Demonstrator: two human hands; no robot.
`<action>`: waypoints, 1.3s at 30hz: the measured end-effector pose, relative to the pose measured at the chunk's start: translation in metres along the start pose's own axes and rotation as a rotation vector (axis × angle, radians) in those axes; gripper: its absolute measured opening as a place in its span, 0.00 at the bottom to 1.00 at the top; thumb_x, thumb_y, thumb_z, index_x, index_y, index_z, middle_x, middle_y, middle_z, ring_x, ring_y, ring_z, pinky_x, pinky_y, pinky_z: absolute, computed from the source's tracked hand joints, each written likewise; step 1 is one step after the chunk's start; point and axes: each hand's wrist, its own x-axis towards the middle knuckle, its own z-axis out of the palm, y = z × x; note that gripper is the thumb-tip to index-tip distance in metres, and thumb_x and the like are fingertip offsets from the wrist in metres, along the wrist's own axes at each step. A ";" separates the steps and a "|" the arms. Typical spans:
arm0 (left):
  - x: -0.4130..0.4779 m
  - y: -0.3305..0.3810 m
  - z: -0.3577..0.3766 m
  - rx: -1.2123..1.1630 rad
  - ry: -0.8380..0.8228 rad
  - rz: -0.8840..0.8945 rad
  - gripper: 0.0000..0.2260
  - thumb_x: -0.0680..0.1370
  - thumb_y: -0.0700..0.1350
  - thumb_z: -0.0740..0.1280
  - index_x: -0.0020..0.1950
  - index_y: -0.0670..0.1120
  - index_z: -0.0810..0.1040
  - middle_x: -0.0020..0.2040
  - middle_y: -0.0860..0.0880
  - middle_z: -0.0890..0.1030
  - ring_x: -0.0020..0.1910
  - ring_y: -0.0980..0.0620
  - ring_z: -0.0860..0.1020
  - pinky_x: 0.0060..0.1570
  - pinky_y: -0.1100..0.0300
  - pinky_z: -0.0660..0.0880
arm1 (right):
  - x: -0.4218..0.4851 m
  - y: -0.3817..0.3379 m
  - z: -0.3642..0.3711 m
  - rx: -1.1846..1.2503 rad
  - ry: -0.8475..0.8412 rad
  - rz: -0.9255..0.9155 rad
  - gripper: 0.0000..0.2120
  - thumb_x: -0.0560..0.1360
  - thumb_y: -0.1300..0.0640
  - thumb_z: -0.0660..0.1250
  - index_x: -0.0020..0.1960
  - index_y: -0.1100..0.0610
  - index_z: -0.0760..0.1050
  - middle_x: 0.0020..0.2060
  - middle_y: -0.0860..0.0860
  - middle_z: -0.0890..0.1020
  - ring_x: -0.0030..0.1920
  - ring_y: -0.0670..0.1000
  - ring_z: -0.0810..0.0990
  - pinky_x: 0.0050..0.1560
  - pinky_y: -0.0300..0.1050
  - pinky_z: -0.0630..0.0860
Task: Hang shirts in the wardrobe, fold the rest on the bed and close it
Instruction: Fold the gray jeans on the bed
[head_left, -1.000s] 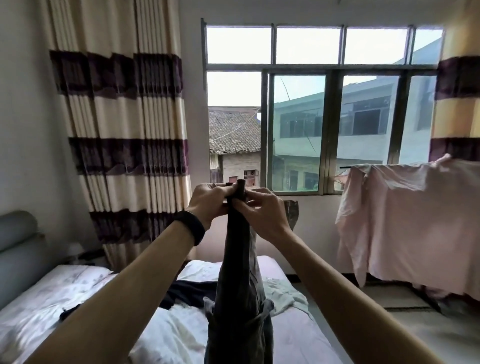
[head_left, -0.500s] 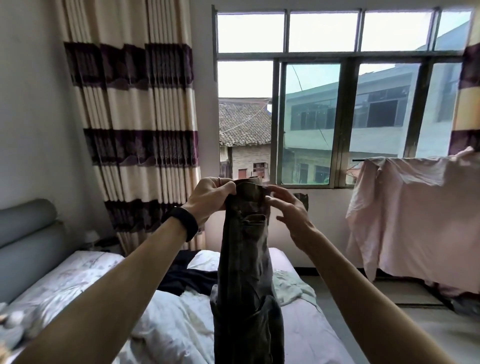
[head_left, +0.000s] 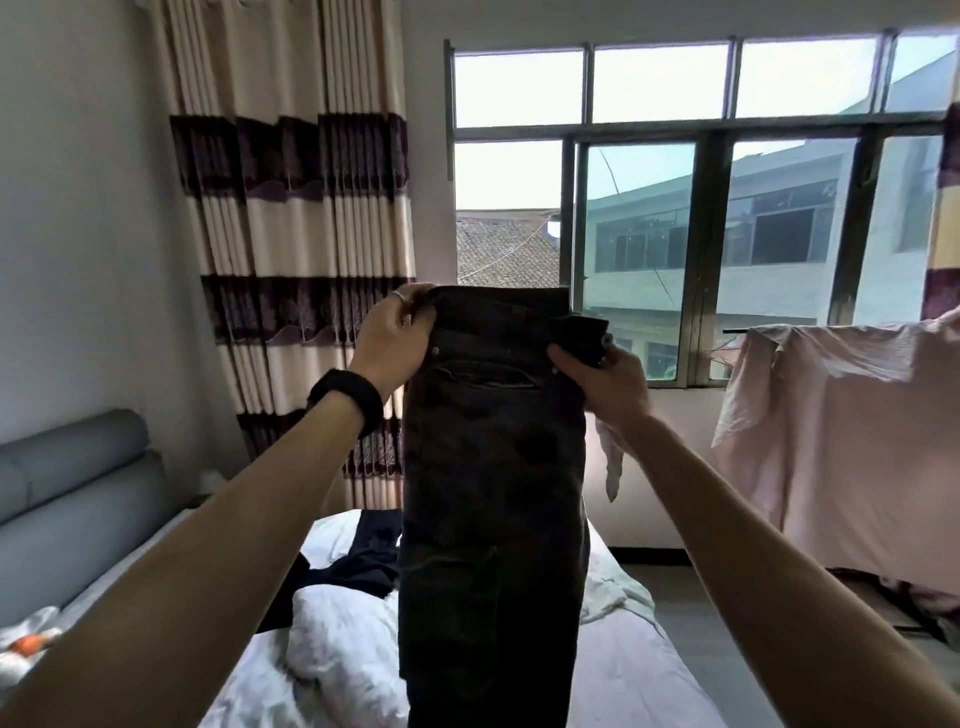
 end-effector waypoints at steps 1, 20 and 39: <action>-0.001 0.001 -0.001 0.026 0.020 0.017 0.09 0.83 0.44 0.62 0.57 0.58 0.78 0.53 0.51 0.83 0.51 0.54 0.82 0.51 0.57 0.79 | 0.000 -0.005 0.006 -0.072 0.060 -0.056 0.07 0.71 0.52 0.78 0.46 0.48 0.81 0.37 0.40 0.85 0.39 0.38 0.84 0.41 0.31 0.78; -0.057 0.051 0.009 0.323 0.203 0.196 0.18 0.84 0.54 0.59 0.69 0.45 0.75 0.55 0.53 0.80 0.52 0.58 0.76 0.46 0.78 0.67 | -0.048 -0.073 -0.020 -0.415 0.128 -0.190 0.16 0.77 0.43 0.67 0.58 0.52 0.80 0.50 0.50 0.84 0.53 0.53 0.81 0.58 0.52 0.76; -0.023 -0.230 0.157 0.331 0.002 -0.310 0.15 0.81 0.54 0.65 0.62 0.46 0.78 0.55 0.46 0.84 0.55 0.45 0.81 0.47 0.65 0.68 | 0.045 0.200 -0.070 -0.687 0.027 0.153 0.18 0.75 0.39 0.69 0.59 0.49 0.78 0.51 0.54 0.84 0.54 0.57 0.81 0.54 0.48 0.77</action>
